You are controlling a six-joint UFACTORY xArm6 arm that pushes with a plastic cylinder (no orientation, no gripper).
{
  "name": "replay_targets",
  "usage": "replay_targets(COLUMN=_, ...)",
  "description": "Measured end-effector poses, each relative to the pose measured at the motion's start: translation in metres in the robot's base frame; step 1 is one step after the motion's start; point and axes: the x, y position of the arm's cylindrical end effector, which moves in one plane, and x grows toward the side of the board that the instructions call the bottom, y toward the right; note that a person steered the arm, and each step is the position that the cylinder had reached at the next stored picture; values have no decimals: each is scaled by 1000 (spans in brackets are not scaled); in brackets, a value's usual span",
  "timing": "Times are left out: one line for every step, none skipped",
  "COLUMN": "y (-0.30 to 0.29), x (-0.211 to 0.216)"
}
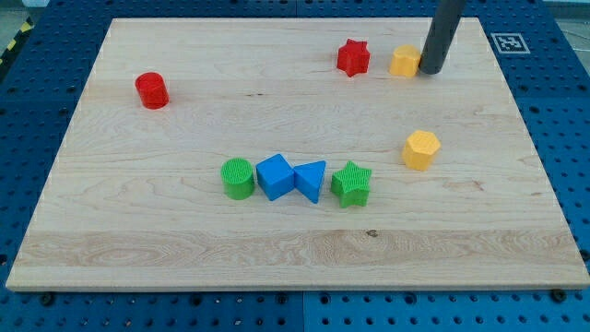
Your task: Move arm towards the bottom right
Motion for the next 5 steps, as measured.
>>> replay_targets(y=-1, x=0)
replay_targets(y=-8, x=0)
replay_targets(y=-30, x=-6)
replay_targets(y=-34, x=-15)
replay_targets(y=-36, x=-15)
